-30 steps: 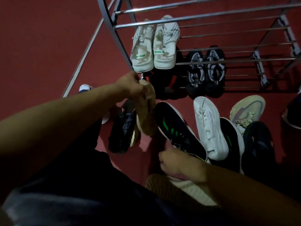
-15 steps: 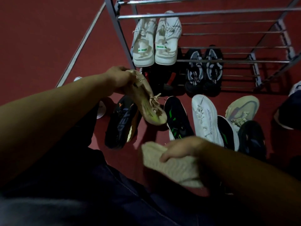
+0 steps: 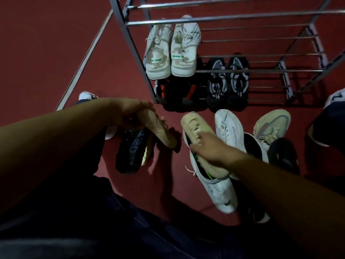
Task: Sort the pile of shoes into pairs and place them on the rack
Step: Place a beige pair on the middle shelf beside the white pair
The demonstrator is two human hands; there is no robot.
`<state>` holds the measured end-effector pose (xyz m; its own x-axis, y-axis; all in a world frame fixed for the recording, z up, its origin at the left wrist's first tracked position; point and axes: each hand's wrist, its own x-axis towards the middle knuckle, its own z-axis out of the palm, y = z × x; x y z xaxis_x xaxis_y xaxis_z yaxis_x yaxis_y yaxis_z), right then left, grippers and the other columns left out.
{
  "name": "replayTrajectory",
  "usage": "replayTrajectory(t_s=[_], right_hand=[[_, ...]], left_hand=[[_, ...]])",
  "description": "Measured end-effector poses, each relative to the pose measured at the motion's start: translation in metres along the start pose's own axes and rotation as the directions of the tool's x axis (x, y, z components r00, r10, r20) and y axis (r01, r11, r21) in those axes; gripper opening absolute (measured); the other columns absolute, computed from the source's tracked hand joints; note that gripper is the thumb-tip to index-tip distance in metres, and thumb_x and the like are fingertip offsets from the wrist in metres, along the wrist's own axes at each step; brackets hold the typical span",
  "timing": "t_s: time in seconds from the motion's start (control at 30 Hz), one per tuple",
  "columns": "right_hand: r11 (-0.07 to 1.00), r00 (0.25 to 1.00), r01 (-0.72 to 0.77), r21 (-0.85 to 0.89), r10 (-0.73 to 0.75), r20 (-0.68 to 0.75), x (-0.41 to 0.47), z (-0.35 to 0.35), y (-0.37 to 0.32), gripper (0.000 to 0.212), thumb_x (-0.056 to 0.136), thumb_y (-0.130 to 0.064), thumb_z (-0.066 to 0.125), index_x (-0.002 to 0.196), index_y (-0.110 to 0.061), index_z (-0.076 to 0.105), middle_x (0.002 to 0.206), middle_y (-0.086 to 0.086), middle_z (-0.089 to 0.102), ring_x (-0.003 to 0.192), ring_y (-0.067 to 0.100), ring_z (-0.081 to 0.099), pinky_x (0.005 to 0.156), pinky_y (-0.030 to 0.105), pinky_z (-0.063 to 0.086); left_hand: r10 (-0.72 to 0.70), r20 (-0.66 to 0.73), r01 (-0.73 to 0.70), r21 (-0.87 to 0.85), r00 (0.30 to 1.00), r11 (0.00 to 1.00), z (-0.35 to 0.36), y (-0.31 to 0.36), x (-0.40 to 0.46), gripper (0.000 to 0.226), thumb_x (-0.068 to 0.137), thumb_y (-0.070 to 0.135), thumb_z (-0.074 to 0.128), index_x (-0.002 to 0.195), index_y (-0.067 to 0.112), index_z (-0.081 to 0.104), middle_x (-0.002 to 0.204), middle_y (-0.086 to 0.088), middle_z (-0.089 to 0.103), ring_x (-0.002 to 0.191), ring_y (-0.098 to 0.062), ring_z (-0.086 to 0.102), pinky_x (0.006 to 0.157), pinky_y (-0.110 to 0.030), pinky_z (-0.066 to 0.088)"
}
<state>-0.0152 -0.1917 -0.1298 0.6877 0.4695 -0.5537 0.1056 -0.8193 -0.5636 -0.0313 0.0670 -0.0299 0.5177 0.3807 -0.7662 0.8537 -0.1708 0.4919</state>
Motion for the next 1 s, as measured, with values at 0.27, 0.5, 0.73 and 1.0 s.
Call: replayTrajectory(t_s=[0.27, 0.5, 0.73, 1.0], right_hand=[[0.977, 0.983, 0.177, -0.116, -0.181, -0.021, -0.006, 0.04, 0.002, 0.057, 0.093, -0.023, 0.046, 0.148, -0.025, 0.033, 0.138, 0.008, 0.043, 0.119, 0.026, 0.052, 0.1, 0.038, 0.045], [0.966, 0.854, -0.241, -0.098, 0.163, -0.494, 0.009, 0.012, 0.02, 0.045, 0.093, -0.041, 0.049, 0.13, -0.016, 0.046, 0.131, 0.011, 0.048, 0.12, 0.033, 0.046, 0.099, 0.049, 0.043], [0.937, 0.93, -0.323, 0.133, 0.341, -0.14, 0.018, 0.002, 0.041, 0.03, 0.086, -0.034, 0.053, 0.099, -0.007, 0.056, 0.1, 0.017, 0.061, 0.095, 0.034, 0.062, 0.073, 0.032, 0.047], [0.654, 0.91, -0.393, 0.647, 0.377, 0.172, -0.003, -0.005, 0.013, 0.051, 0.098, -0.051, 0.034, 0.112, -0.009, 0.06, 0.09, 0.008, 0.067, 0.06, 0.019, 0.052, 0.049, 0.024, 0.039]], left_hand=[[-0.11, 0.132, 0.113, -0.021, 0.985, 0.993, -0.011, -0.012, 0.011, 0.06, 0.058, 0.051, 0.068, 0.105, 0.015, 0.064, 0.112, -0.018, 0.064, 0.1, -0.032, 0.063, 0.095, -0.043, 0.052], [0.035, 0.433, -0.06, 0.045, 0.901, 0.997, -0.012, 0.005, -0.012, 0.026, 0.072, 0.029, 0.058, 0.063, 0.015, 0.079, 0.072, -0.006, 0.071, 0.067, -0.017, 0.067, 0.067, -0.025, 0.056], [0.059, 0.462, -0.062, -0.009, 0.885, 0.998, -0.015, -0.002, -0.02, 0.012, 0.051, 0.013, 0.052, 0.056, 0.011, 0.064, 0.057, -0.005, 0.056, 0.053, -0.018, 0.054, 0.061, -0.027, 0.042], [0.108, 0.476, 0.016, -0.249, 0.873, 0.968, 0.047, -0.004, -0.017, 0.025, 0.075, 0.005, 0.033, 0.077, 0.009, 0.057, 0.068, -0.007, 0.057, 0.063, -0.021, 0.054, 0.061, -0.024, 0.046]])
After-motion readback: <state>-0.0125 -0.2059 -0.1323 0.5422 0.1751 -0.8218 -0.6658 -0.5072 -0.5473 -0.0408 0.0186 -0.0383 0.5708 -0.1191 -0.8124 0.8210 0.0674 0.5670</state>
